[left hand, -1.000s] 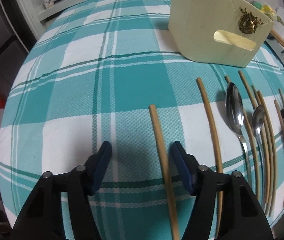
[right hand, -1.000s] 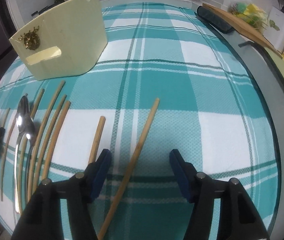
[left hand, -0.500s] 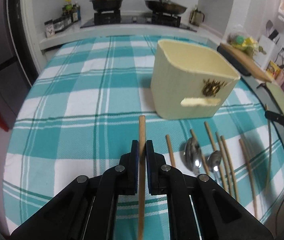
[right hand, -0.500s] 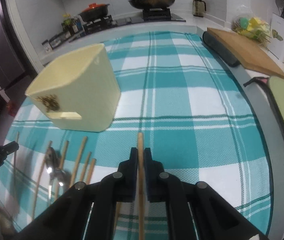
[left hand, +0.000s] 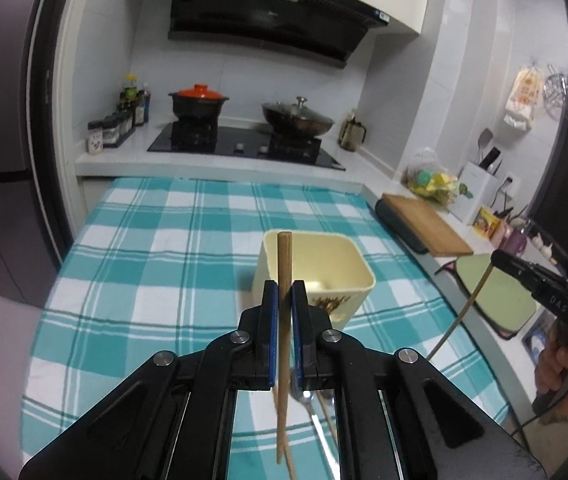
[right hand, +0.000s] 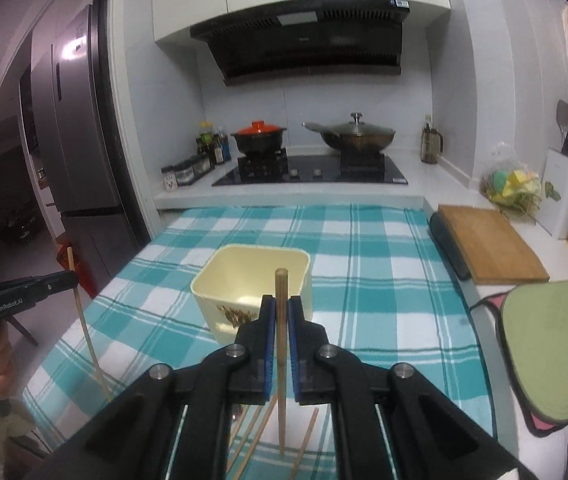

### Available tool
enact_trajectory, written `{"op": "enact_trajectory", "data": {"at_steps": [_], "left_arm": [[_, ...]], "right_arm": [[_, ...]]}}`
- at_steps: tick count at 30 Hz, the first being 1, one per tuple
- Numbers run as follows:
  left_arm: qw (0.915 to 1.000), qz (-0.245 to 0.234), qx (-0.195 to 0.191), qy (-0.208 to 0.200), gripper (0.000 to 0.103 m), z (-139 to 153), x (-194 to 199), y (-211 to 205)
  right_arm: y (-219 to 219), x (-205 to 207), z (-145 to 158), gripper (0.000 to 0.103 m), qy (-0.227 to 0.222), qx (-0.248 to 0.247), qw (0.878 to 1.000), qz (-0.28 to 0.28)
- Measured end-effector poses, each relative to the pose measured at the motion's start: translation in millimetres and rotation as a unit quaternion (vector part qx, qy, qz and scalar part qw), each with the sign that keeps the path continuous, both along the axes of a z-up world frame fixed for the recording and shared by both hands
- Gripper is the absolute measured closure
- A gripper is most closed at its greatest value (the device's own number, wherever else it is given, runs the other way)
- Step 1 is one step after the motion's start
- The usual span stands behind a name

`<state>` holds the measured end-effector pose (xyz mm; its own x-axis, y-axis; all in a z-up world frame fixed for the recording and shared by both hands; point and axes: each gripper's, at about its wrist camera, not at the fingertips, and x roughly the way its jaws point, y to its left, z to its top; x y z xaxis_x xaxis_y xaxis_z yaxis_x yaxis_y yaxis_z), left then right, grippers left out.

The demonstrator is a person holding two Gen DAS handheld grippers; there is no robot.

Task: Organize utensils
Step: 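Close the left tool on one chopstick while the right tool grasps another, then lower both chopsticks upright into the cream holder and open both tools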

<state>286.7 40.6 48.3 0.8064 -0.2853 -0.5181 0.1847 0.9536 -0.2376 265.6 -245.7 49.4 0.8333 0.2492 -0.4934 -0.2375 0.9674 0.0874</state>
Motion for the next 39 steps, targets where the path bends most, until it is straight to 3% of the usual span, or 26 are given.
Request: {"op": "enact_trajectory", "data": {"at_steps": [7,13,18,25,29,31,33,34,35,37,39], "left_arm": [[0.9981,0.014,-0.022,-0.056,0.098,70,52,-5],[0.9966,0.030,-0.033,-0.069,0.098,84,118,-24],[0.9984,0.038,-0.019,-0.037,0.098,51,165,-46],[0.9985,0.037,0.008,0.040,0.098,-27,209,-66],[0.9972,0.037,0.024,0.061,0.098,-51,216,-72],[0.9962,0.038,0.035,0.071,0.092,-57,218,-74],[0.9956,0.040,0.042,0.073,0.051,-58,213,-73],[0.9958,0.046,0.044,0.066,0.042,-56,207,-70],[0.9960,0.052,0.047,0.055,0.031,-52,199,-66],[0.9966,0.048,0.052,0.042,0.028,-45,176,-59],[0.9964,0.039,0.059,0.046,0.024,-42,153,-50]], "right_arm": [[23,45,67,0.097,-0.065,0.002,0.998,0.012],[39,104,92,0.097,-0.101,0.001,0.995,0.014],[46,153,69,0.097,-0.071,0.003,0.997,0.016],[50,199,-2,0.097,0.023,0.003,0.999,0.025],[52,213,-36,0.097,0.061,-0.004,0.998,0.026],[52,219,-47,0.096,0.077,-0.007,0.997,0.027],[53,223,-54,0.094,0.095,-0.006,0.995,0.026],[53,223,-56,0.085,0.098,-0.007,0.995,0.023],[51,223,-56,0.068,0.097,-0.007,0.995,0.020],[46,214,-51,0.051,0.083,-0.001,0.996,0.011],[42,198,-45,0.050,0.076,-0.003,0.997,0.003]]}}
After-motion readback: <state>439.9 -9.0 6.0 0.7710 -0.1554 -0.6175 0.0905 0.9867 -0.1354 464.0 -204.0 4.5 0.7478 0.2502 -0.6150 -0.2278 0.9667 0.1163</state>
